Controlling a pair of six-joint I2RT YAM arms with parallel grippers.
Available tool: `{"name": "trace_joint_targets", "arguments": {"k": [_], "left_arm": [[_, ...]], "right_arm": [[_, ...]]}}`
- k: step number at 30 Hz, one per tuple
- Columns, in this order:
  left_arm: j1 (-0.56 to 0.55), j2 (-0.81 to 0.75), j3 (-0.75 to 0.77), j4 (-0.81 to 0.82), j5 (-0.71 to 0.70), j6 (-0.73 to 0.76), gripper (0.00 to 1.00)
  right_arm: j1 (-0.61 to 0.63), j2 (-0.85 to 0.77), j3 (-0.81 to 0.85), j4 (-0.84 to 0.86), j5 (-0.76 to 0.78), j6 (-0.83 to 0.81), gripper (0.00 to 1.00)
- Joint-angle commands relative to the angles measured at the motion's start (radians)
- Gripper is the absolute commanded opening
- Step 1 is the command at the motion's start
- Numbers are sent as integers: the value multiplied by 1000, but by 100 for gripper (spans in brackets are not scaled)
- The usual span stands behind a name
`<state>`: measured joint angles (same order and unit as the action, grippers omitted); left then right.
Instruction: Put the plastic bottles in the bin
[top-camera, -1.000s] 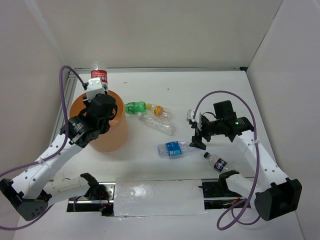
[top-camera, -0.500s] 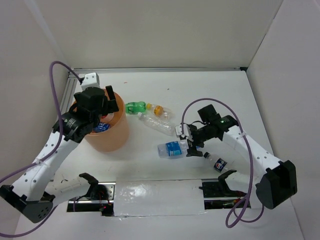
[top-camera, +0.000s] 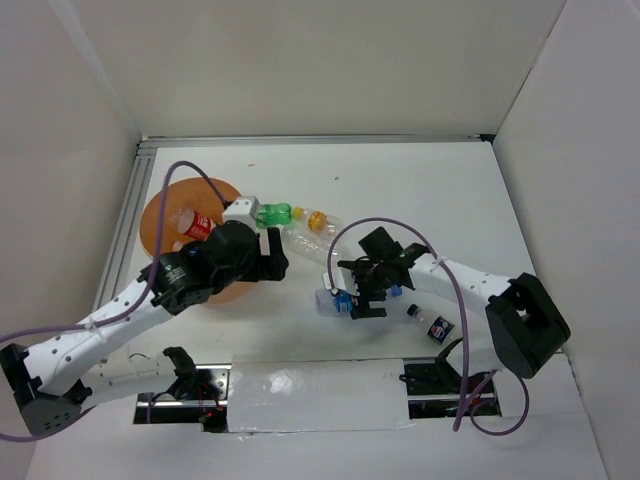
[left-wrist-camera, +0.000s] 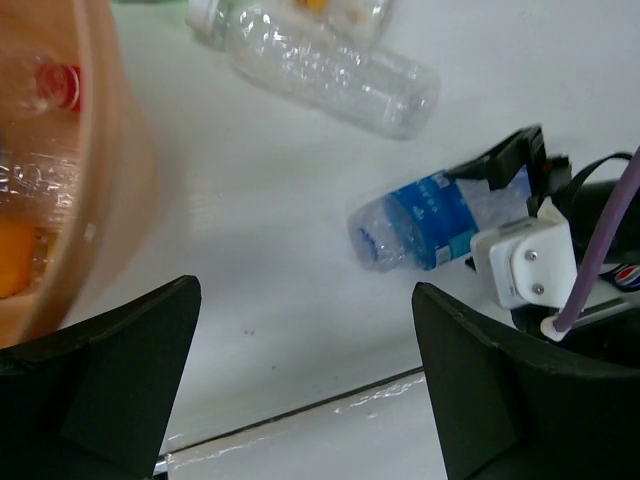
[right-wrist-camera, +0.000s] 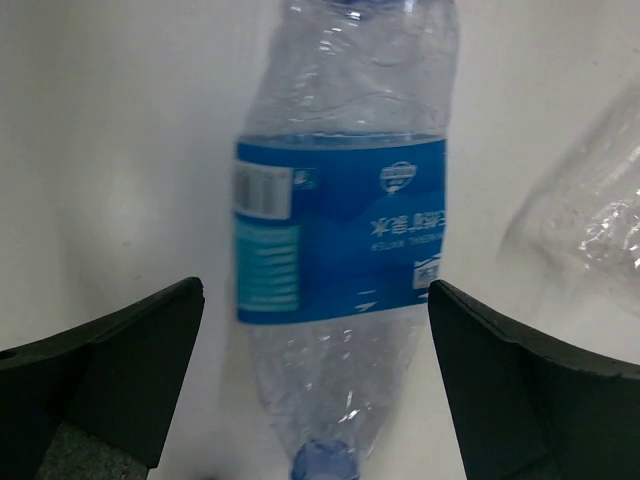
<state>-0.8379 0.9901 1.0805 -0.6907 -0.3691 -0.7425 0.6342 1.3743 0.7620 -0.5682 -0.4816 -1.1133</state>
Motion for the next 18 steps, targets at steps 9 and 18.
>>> {"name": "trace_joint_targets", "arguments": {"k": [9,18], "left_arm": [[-56,102,-94,174,13,-147,99],[-98,-20,-344,316,93,-264,88]], "right_arm": [[38,-13,-49,144,36,81,55],[-190,-360,169,-291,-160,-85,24]]}}
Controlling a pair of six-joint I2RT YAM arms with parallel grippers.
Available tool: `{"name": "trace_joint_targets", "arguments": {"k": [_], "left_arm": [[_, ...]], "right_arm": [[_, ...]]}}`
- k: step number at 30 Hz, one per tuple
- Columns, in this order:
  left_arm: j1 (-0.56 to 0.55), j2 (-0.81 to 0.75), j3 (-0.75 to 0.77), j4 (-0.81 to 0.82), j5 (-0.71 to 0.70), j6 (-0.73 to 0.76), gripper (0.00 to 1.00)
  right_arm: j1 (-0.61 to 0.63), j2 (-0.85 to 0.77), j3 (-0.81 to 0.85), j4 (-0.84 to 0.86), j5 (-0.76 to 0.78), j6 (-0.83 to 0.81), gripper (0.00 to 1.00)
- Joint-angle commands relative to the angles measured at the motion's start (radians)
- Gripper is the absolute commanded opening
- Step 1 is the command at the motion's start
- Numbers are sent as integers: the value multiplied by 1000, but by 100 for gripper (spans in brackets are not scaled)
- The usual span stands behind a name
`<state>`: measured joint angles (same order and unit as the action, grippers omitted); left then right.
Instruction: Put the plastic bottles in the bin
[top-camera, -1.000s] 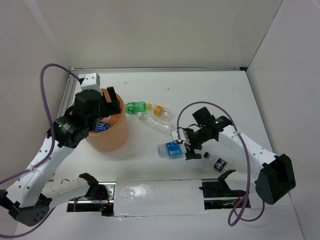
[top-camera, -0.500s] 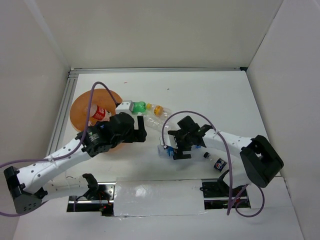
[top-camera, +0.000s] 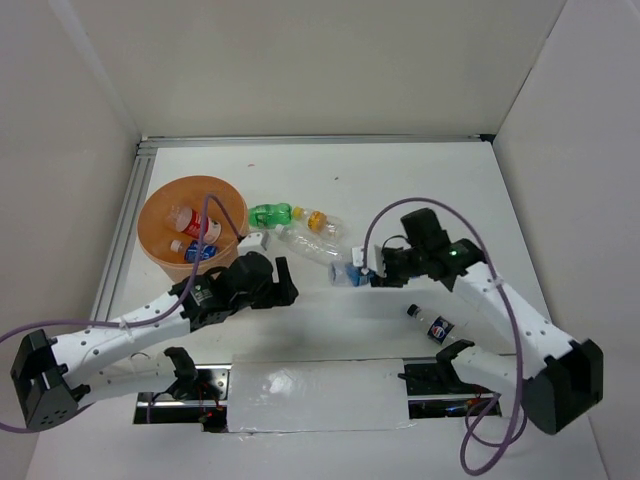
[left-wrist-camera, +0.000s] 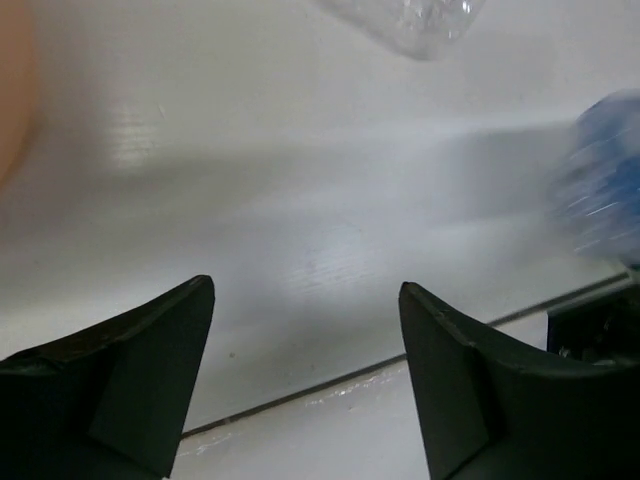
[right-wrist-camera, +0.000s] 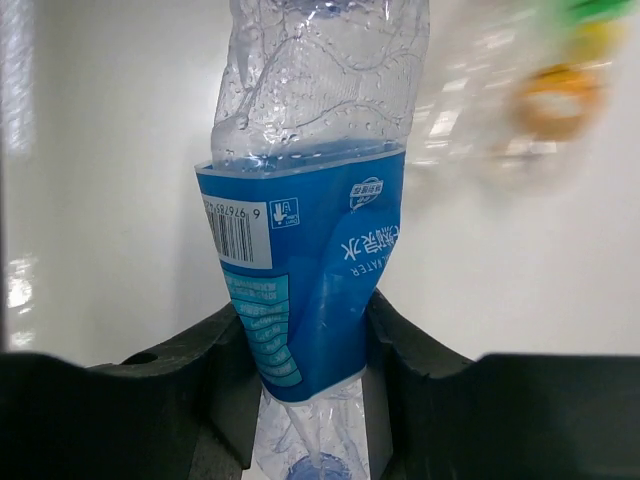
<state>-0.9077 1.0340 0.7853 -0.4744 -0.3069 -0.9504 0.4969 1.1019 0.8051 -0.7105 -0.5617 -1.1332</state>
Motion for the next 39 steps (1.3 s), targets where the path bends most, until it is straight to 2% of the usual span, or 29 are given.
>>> {"name": "trace_joint_targets", "arguments": {"k": [1,4,5,6,8,9,11,12,14,15,17,18,20,22,24,25,28,29,32,35,37,39], "left_arm": [[-37,-93,-67,120,40,-56,85],[-72,-114,-121,187,31,-70,70],[-72,-114,-130,203,31,-79,64],[-85,-114,-148,229,31,-79,55],[-114,-89,-173,270,31,-79,49],[-137,-60,-187,290,31,-89,46],[-160,-29,-234,354,40,-99,44],[-178,-3,-269,382,40,-99,46],[-188,18,-306,485,103,-81,52],[-188,38,-329,525,167,-55,55],[-197,47,-343,607,220,-12,62],[-197,60,-343,634,244,27,73],[-197,70,-359,671,291,53,80],[-206,70,-370,681,292,74,84],[-206,80,-370,681,301,94,85],[-217,80,-370,681,310,94,85],[-226,68,-370,681,299,116,87],[-226,55,-370,681,284,116,88],[-226,32,-370,712,263,140,88],[-237,32,-370,755,229,171,88],[-237,32,-370,766,201,217,88],[-237,61,-333,754,166,265,88]], "right_arm": [[-72,-97,152,-129,-69,-38,24],[-144,-83,264,-15,-58,56,24],[-161,-67,335,17,-99,94,24],[-173,-13,379,90,-128,143,24],[-173,59,475,169,-188,329,24],[-132,100,581,212,-245,396,24],[-84,234,682,345,-306,586,24],[-22,322,774,438,-361,642,24],[60,412,868,505,-372,744,24],[140,521,1010,491,-350,757,24],[201,643,1181,462,-349,817,24],[221,706,1356,450,-369,848,24],[282,872,1507,441,-379,921,25],[339,959,1673,428,-402,971,27],[374,1030,1700,465,-389,1009,28],[394,1039,1679,532,-389,1039,31],[423,1076,1642,552,-412,1096,39],[436,1076,1642,525,-412,1096,59],[424,1089,1629,484,-374,1132,100],[350,1067,1658,483,-244,1240,100],[296,1046,1677,483,-213,1250,100],[203,1002,1688,404,-120,1250,100]]}}
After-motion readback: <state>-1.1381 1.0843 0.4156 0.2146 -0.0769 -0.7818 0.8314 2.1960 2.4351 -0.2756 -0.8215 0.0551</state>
